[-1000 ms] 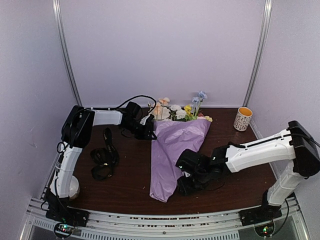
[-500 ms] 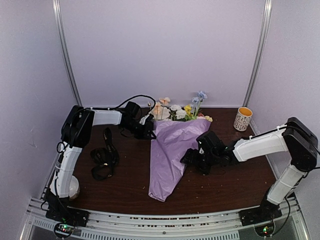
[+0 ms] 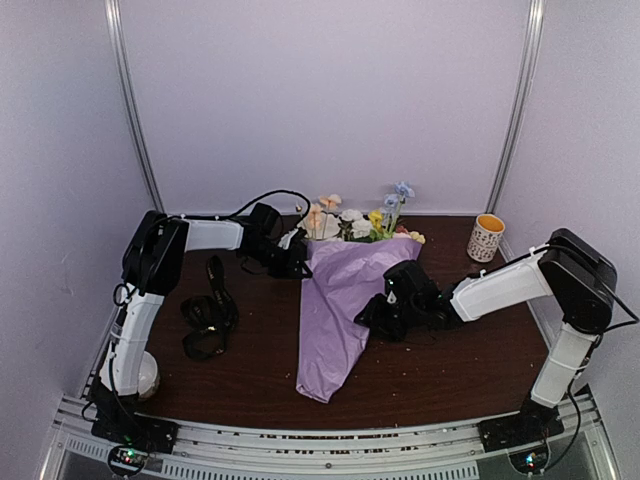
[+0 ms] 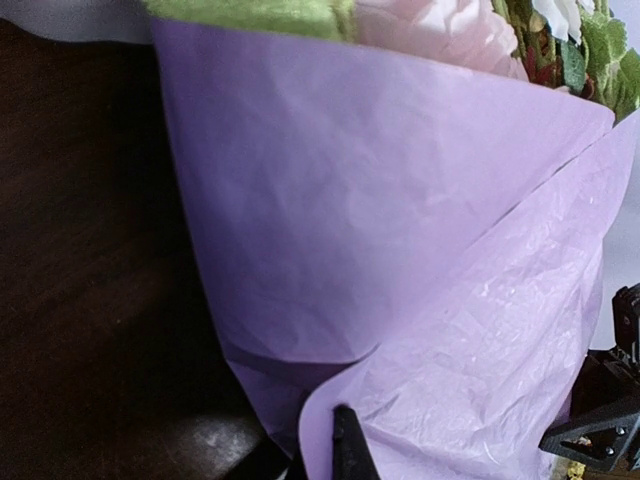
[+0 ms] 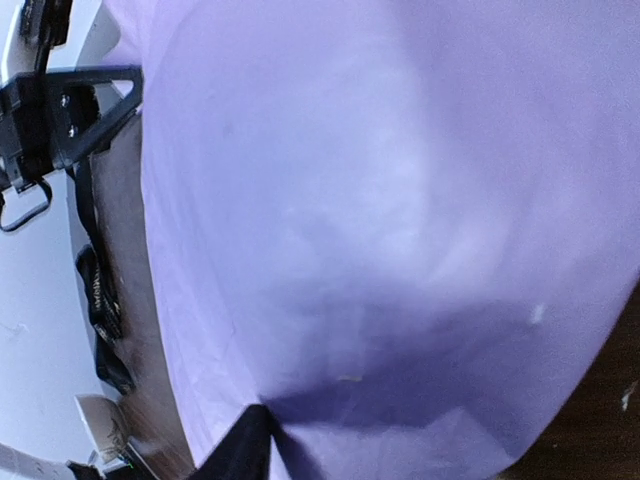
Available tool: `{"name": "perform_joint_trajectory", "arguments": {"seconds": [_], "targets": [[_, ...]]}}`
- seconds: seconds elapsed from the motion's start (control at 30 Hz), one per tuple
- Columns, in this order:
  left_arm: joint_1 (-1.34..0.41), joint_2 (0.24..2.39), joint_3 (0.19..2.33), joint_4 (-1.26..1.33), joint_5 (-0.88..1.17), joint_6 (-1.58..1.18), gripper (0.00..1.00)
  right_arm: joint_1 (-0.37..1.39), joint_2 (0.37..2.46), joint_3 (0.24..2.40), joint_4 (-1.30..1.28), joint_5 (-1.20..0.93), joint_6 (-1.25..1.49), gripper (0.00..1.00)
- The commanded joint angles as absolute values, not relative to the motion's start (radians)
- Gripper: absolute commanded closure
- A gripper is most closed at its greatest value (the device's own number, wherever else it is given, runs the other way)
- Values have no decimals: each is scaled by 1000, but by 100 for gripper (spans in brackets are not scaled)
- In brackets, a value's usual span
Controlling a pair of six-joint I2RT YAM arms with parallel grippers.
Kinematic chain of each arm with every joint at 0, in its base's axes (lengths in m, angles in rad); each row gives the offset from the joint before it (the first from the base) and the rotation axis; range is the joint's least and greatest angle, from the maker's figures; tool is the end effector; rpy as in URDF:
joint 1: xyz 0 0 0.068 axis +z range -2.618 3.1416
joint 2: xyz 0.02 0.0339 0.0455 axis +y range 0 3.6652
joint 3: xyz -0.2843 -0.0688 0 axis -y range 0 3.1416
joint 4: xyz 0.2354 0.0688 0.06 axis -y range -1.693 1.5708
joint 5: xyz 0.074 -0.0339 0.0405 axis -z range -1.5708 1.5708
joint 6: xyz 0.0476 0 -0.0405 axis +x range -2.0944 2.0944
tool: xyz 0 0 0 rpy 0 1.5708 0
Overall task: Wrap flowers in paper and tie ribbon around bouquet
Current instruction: Press the fold line of the folded bouquet.
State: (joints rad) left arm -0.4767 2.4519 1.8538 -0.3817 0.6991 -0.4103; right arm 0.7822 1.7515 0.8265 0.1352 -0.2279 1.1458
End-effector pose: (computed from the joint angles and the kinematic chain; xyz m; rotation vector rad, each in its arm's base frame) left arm 0.4561 -0.2700 0.1197 0.3814 2.6356 -1.2172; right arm 0.2375 0.2511 0.1558 0.3591 2.6492 1.0773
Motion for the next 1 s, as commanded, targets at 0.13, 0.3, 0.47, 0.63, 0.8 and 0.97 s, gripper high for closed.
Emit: {"name": "perform_joint_trajectory", "arguments": {"seconds": [0.13,0.3,0.47,0.63,0.8,0.97], "targets": [[-456,2463,1844,-347,684,-416,100,776,1748,821,112,-231,1119,80],[-456,2464,1847,-351,681,-422,100,773,1739,816,111,-229,1109,100],[-456,2464,1851,-361,670,-429,100,774,1724,802,110,-224,1096,100],[-459,2428,1815,-308,732,-416,74,774,1705,795,121,-223,1083,100],[-461,2294,1739,-250,674,-389,48,772,1714,823,94,-223,1063,100],[-461,2198,1790,-422,594,-286,45,773,1717,843,64,-221,1050,100]]}}
